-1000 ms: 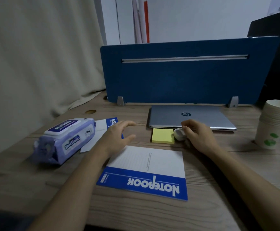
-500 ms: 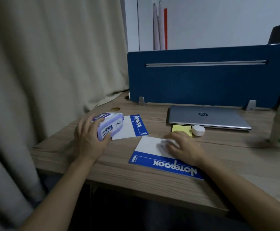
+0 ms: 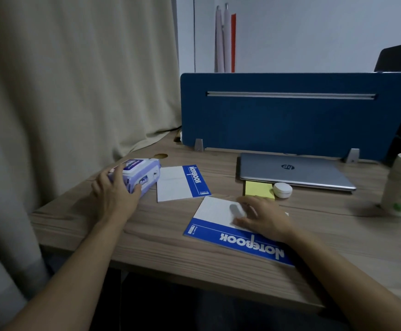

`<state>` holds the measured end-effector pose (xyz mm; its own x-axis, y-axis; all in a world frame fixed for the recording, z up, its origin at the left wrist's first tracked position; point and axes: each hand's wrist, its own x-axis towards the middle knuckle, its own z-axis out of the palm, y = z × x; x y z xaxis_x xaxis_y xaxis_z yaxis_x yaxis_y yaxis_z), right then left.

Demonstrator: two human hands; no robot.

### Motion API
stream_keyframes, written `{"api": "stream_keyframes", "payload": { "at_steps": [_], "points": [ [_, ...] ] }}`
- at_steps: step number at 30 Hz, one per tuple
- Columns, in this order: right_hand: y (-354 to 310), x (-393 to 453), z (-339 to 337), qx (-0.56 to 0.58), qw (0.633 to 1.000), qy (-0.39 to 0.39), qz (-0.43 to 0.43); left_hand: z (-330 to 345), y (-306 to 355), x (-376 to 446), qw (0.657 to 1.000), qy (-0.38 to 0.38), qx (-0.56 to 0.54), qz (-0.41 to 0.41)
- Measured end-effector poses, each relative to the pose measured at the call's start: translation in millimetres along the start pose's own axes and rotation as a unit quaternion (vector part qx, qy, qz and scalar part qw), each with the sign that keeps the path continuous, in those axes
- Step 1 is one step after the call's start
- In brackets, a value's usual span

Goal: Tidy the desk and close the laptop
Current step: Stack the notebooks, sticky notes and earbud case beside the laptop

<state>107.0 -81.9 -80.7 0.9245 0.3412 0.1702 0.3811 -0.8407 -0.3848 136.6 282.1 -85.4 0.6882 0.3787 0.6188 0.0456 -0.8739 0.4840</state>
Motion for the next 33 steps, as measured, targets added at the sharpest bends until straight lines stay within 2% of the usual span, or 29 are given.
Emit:
{"api": "stream_keyframes", "payload": {
  "at_steps": [2,4,7,9,12,15,18,23,26,29,31,33],
  "points": [
    [0,5,-4,0.034,0.999,-0.011,0.025,2,-3,1,1.0,0.002,0.012,0.0],
    [-1,12,-10,0.063,0.996,-0.037,0.05,2,-2,1,0.999,0.021,0.032,0.032],
    [-5,25,-16,0.038,0.994,-0.076,0.073,-1,11,-4,0.979,0.057,0.028,0.196],
    [-8,33,-19,0.024,0.991,-0.103,0.087,0,22,-11,0.963,-0.018,-0.023,0.269],
    [-11,42,-24,0.005,0.987,-0.127,0.097,7,29,-21,0.942,-0.207,-0.099,0.244],
    [-11,42,-23,0.006,0.986,-0.134,0.095,19,30,-17,0.943,-0.294,-0.052,0.149],
    [-6,36,-21,0.086,0.986,-0.097,0.102,28,30,-11,0.94,-0.323,-0.011,0.104],
    [4,33,-25,0.228,0.96,0.01,0.162,35,38,-6,0.937,-0.309,-0.061,0.15],
    [7,40,-23,0.348,0.911,0.079,0.205,33,43,-7,0.929,-0.306,-0.099,0.18],
    [7,49,-20,0.512,0.814,0.132,0.24,30,45,-9,0.922,-0.315,-0.13,0.186],
    [7,53,-18,0.609,0.741,0.155,0.235,26,53,-15,0.91,-0.33,-0.147,0.204],
    [7,55,-15,0.667,0.69,0.175,0.219,25,65,-21,0.895,-0.353,-0.176,0.209]
  ]
}}
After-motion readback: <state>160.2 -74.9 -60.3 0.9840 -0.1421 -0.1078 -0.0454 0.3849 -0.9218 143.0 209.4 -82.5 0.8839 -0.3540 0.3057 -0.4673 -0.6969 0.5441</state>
